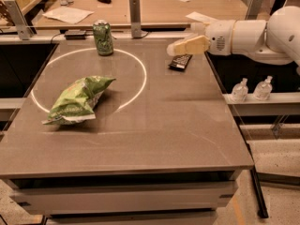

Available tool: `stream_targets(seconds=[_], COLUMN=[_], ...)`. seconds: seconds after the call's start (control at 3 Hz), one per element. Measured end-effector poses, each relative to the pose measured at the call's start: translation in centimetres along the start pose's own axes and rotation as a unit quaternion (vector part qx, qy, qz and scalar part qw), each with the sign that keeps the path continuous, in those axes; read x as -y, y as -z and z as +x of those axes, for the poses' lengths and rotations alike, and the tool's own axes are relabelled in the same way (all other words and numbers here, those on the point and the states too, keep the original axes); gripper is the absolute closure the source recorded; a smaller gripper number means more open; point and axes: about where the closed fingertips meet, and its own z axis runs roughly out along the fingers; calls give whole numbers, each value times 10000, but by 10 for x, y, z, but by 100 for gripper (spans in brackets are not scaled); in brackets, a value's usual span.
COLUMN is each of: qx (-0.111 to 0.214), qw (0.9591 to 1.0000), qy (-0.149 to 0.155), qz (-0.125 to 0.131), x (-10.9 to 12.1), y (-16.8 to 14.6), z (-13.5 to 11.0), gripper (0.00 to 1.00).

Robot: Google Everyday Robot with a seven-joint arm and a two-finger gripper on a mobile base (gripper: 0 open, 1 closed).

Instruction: Pick green can

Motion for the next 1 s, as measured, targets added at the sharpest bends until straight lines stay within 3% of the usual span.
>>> stream_targets(seconds=[0.33, 0.67, 1.0], qx=[317, 325, 116], qw=[9990, 9989, 9995], qy=[-187, -91, 42], qz=[235, 333, 302], x=[9, 20, 28], y=[-43, -72, -95], z=[-1, 0, 1], gripper=[0, 0, 0])
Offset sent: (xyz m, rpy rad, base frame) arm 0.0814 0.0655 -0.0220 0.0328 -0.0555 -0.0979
